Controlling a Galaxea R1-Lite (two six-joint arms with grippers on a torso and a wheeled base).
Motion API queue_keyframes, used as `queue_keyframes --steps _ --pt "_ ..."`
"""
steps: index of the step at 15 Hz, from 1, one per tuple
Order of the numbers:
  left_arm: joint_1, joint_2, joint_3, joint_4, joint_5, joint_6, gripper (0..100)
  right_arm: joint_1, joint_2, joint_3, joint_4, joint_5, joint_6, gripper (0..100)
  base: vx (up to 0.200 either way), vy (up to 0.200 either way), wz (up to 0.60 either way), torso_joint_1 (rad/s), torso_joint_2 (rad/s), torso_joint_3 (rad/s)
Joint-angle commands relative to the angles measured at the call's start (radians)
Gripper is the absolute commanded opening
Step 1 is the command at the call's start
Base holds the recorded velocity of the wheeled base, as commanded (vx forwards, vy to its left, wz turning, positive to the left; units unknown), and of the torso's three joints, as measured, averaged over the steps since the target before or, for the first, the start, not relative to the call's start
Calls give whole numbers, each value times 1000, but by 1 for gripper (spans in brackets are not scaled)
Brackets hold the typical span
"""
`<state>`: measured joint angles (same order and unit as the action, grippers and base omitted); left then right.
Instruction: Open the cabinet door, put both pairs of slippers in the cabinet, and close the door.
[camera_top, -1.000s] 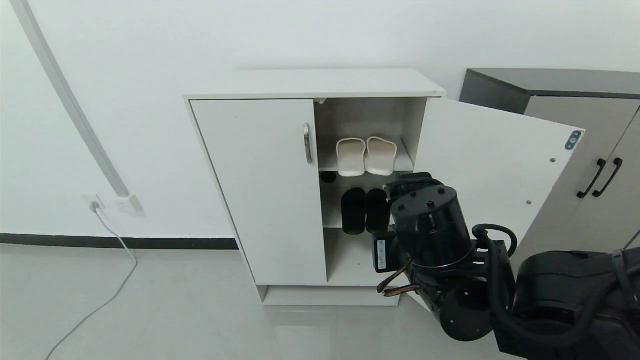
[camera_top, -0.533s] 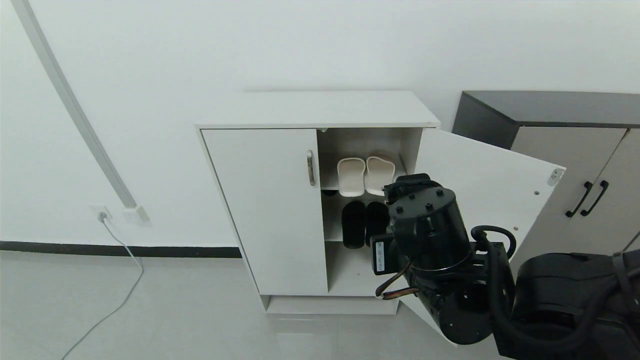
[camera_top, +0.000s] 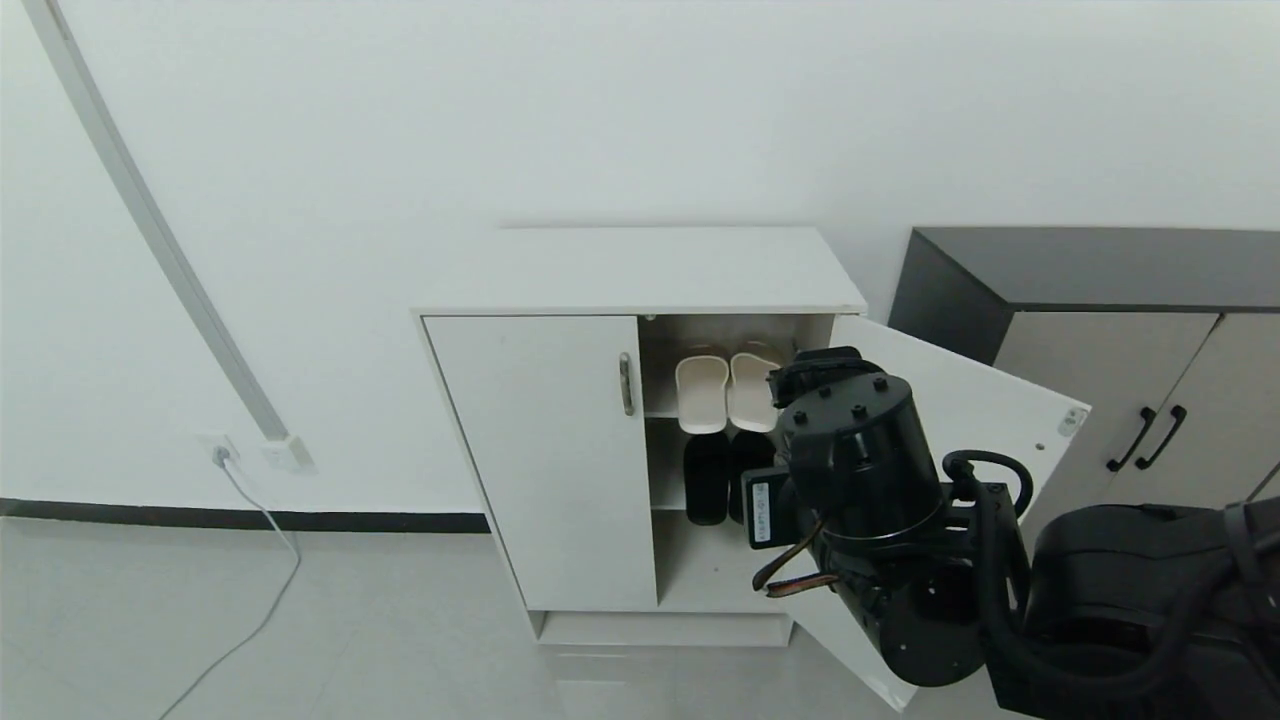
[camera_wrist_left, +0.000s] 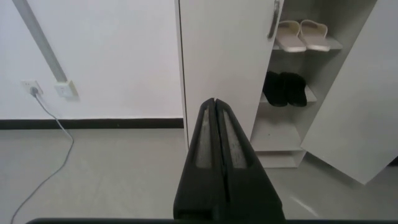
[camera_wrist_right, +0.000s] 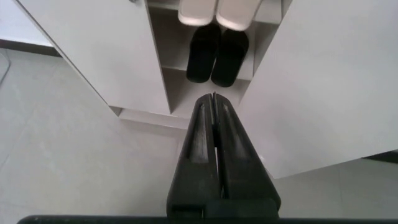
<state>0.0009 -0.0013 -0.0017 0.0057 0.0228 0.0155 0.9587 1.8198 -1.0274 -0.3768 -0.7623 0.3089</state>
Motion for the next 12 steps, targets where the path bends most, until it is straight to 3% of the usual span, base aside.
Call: queue_keyframes --steps 1,12 --pt "1 1 0 0 0 0 0 0 -4 1 -1 0 1 0 0 0 0 222 -540 -310" --pt "1 1 0 0 0 0 0 -6 -2 4 -1 0 -1 0 0 0 0 242 -549 -311"
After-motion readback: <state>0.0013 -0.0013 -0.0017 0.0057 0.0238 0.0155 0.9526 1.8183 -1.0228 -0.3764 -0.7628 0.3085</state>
